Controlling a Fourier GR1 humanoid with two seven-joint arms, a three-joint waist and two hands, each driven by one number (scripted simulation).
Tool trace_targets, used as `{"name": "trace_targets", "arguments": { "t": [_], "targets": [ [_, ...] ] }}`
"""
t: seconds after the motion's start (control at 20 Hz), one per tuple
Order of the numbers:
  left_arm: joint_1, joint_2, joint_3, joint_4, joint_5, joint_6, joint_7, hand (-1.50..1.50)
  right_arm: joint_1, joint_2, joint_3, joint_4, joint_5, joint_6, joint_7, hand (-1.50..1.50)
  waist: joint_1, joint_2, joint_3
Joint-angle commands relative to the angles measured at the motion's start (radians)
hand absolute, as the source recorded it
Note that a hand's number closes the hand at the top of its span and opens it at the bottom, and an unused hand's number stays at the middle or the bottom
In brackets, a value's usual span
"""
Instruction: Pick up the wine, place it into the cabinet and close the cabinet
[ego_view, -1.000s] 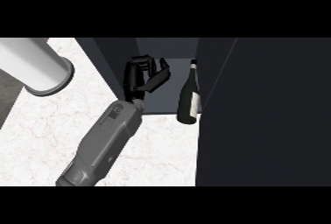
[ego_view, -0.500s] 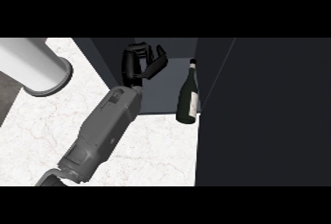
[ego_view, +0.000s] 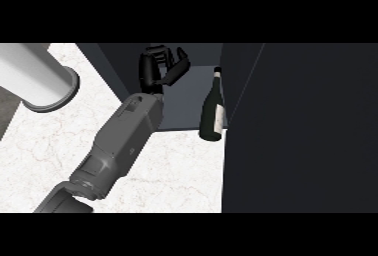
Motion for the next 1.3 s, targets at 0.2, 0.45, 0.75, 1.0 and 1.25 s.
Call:
{"name": "trace_targets", "arguments": {
  "t": [0.2,0.45,0.75,1.0,1.25],
  "targets": [
    [-0.028,-0.001,0.094,0.078,0.099,-0.077,-0.048,1.50,0.009,0.015,0.047,-0.103,-0.005,-0.029,0.050,-1.50,-0.008,0.005,-0.001],
    [-0.026,-0.001,0.081,0.125,0.129,-0.086,-0.093,1.50,0.011,0.022,0.049,-0.062,0.001,-0.017,0.004,-1.50,-0.022,0.008,-0.001],
    [-0.050,0.028,0.105,0.172,0.100,-0.118,-0.091,1.50,-0.015,-0.032,-0.016,-0.074,-0.063,-0.007,0.037,-1.50,-0.020,0.013,-0.001],
    [-0.082,0.028,0.094,0.219,0.072,-0.075,-0.058,-1.50,0.002,-0.016,0.013,-0.095,-0.052,-0.012,0.041,-1.50,-0.016,0.009,0.000],
    [-0.062,0.014,0.101,0.234,0.061,-0.044,-0.115,-1.50,-0.044,-0.022,-0.002,-0.079,-0.045,-0.039,0.055,-1.50,-0.017,0.012,-0.001]
  ]
}}
